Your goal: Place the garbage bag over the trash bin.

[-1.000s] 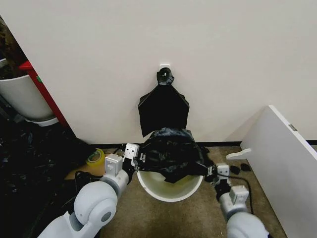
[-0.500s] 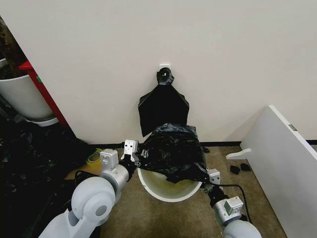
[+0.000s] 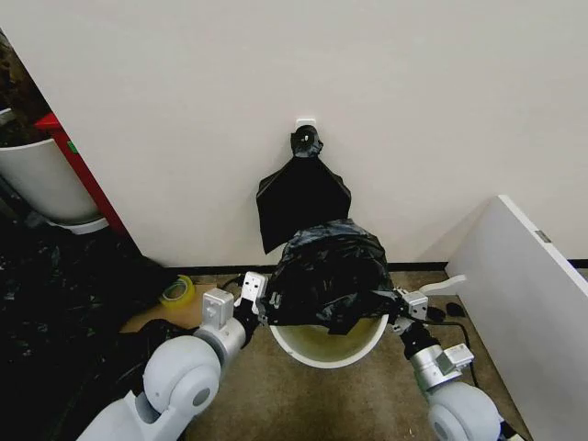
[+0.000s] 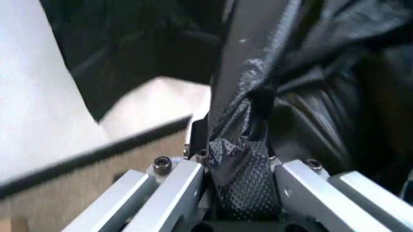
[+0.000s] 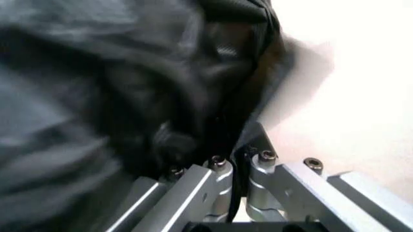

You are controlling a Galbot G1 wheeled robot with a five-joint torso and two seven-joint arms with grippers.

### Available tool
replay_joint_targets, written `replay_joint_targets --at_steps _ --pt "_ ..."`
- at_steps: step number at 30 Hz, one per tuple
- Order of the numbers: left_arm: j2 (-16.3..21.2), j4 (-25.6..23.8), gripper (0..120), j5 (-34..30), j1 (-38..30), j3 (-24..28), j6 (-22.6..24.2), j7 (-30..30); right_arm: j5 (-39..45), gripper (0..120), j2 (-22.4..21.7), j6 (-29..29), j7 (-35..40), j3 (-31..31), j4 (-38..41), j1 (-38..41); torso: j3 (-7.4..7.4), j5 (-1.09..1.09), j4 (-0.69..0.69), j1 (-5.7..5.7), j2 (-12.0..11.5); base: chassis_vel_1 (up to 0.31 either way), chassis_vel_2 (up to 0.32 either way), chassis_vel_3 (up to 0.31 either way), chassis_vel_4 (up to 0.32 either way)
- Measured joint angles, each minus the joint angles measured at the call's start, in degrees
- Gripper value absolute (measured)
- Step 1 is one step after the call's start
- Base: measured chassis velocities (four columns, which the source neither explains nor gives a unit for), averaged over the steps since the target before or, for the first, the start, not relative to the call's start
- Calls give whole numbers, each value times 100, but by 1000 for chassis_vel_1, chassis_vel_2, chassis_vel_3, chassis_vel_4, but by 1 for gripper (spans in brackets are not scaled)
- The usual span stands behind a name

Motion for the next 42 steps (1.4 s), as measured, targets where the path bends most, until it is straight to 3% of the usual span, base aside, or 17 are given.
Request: replay_joint_targets --at_steps 4,7,13,20,26,31,42 --pt "169 505 0 318 -285 -26 -591 356 84 0 -76 74 -171 231 -57 28 1 -5 -2 0 0 0 0 0 0" --pt "292 707 0 414 -399 -75 -855 463 47 0 -106 108 -222 280 -67 -19 1 5 1 0 0 0 0 0 0" --pt "382 992 0 739 -443 -96 -1431 846 -138 0 -61 265 -337 288 -102 -69 0 2 0 0 0 0 0 0 0" --pt "431 1231 0 1217 -466 -148 -1742 1242 172 0 -26 310 -260 304 -101 -31 0 1 0 0 0 0 0 0 0" --pt "458 1385 0 1253 -494 -355 -2062 1876 179 0 9 32 18 379 -192 16 0 2 0 0 0 0 0 0 0" --pt "432 1613 0 979 -656 -644 -2352 2831 -112 0 34 -254 276 342 -350 9 0 0 0 0 0 0 0 0 0" --pt "162 1789 0 -192 -910 -688 -2225 2301 -690 0 80 395 -179 -136 -622 -114 0 0 0 0 0 0 0 0 0"
